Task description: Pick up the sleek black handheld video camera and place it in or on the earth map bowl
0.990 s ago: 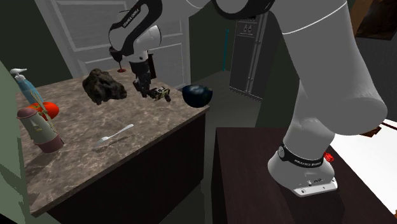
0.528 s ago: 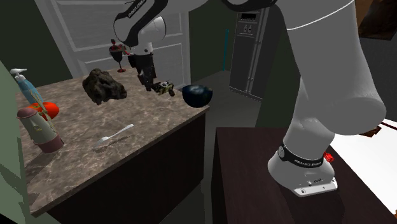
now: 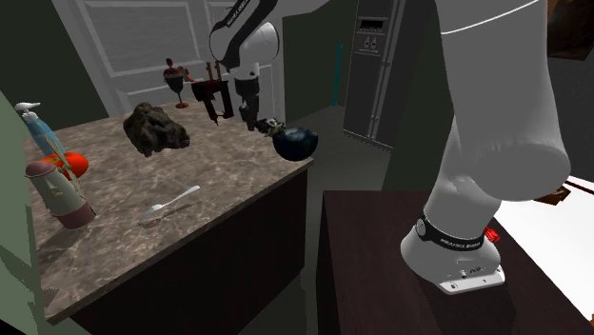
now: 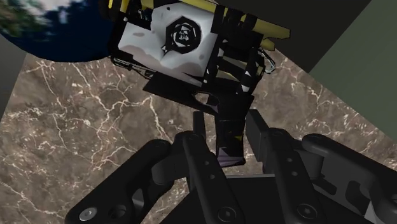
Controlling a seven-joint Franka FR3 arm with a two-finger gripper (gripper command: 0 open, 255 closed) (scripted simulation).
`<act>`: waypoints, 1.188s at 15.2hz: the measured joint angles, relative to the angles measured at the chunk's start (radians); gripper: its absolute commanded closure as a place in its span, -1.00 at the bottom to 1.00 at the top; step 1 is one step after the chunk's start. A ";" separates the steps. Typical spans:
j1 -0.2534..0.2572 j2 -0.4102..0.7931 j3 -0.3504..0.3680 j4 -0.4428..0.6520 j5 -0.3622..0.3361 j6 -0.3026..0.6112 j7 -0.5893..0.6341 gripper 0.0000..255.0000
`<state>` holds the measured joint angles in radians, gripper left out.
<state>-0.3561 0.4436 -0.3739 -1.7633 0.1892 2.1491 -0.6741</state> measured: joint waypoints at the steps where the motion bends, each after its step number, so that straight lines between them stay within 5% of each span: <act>1: -0.012 -0.008 -0.006 -0.013 0.000 0.005 -0.020 1.00; 6: -0.070 -0.039 -0.034 -0.076 0.001 0.034 -0.112 1.00; 18: -0.092 0.041 -0.011 -0.113 0.045 0.145 -0.150 1.00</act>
<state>-0.4484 0.4843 -0.3848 -1.8760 0.2342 2.2944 -0.8243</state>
